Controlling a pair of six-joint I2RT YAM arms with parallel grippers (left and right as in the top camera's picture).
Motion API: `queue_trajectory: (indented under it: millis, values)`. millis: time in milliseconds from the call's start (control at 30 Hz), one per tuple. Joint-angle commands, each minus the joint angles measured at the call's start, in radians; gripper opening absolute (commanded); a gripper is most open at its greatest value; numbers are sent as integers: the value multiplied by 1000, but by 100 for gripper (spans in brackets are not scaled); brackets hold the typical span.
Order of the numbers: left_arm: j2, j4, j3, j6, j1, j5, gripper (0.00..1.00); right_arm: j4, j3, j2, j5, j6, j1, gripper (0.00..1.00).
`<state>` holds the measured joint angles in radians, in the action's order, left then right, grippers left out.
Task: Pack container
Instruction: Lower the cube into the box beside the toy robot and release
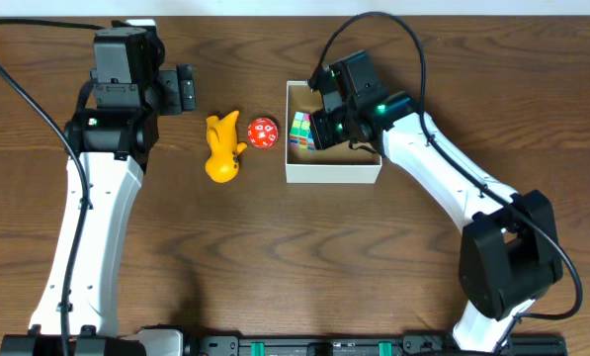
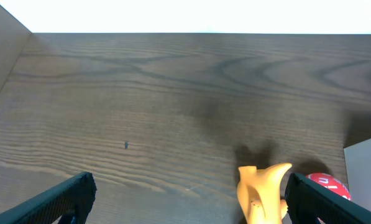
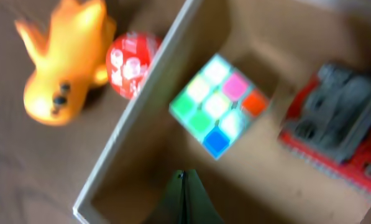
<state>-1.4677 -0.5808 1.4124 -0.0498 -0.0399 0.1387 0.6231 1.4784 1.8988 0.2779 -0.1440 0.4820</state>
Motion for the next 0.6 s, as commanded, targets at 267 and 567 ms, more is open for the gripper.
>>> queue_trajectory:
  millis: [267,567]
  values:
    - [6,-2,19,-6,5,11,98,37,13,76,37,145,17,1]
    - [6,-2,19,-6,5,11,98,22,13,166,40,184,16,1]
